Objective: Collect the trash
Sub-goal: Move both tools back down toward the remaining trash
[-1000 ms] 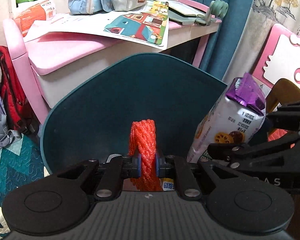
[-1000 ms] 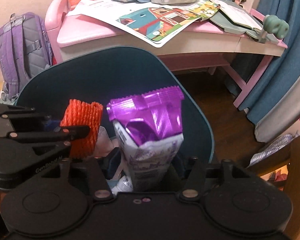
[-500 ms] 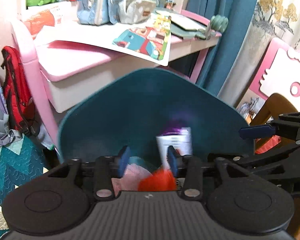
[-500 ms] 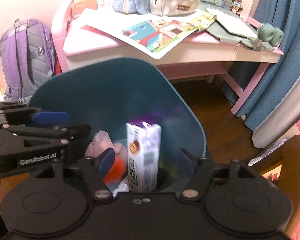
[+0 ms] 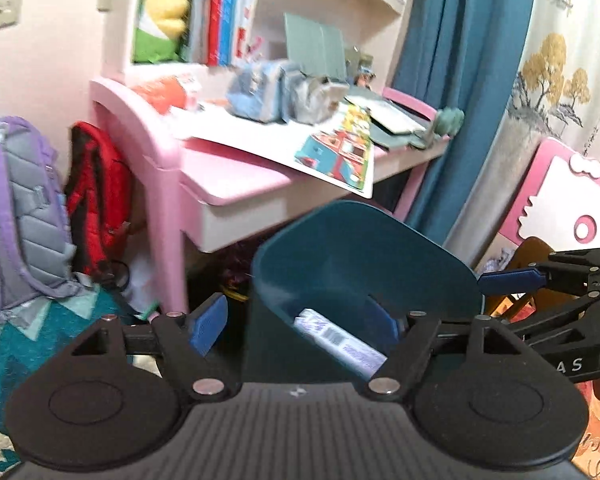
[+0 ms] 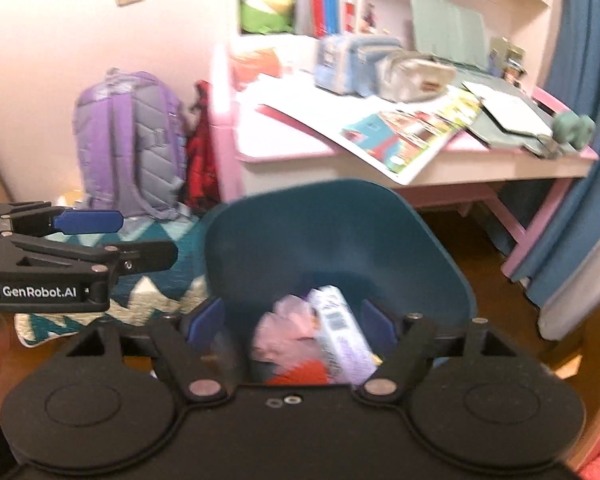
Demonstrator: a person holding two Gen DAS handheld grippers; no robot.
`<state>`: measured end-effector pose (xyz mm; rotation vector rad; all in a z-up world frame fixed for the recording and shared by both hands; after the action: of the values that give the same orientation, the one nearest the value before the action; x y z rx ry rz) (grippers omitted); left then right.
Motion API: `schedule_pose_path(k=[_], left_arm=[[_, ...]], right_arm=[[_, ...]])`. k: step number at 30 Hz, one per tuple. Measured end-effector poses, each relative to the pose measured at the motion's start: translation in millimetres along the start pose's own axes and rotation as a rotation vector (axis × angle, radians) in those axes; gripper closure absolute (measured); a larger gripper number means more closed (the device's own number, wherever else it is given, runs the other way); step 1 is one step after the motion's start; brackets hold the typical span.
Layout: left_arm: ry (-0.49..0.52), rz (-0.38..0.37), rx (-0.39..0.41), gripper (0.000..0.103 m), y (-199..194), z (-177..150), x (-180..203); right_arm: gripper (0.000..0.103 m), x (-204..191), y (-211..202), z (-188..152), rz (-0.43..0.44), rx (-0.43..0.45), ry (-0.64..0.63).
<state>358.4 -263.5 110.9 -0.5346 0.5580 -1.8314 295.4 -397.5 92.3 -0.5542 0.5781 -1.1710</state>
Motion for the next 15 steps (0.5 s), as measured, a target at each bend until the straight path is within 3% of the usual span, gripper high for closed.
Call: schedule_pose_path(k=[6, 15], left_arm=[[-0.023, 0.059, 0.037, 0.023, -43, -15, -56], [-0.117, 0.187, 0.060, 0.018, -97, -53, -162]], right_arm=[[0.021, -76, 5, 2, 0.088, 0.022, -0.092], [0.015, -196, 53, -14, 0.244, -0.008, -0.201]])
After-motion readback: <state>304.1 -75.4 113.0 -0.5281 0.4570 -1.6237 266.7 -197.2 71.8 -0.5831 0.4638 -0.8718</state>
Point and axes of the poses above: each gripper's, at about its wrist camera, not at the fingertips, and y roughly the way its jaws point, x to its right, z to its top, the point moved 9 cm from there along y, roughly the way its jaws point, and after that the axes turned 10 degrees about z, right-handed, at the moved point
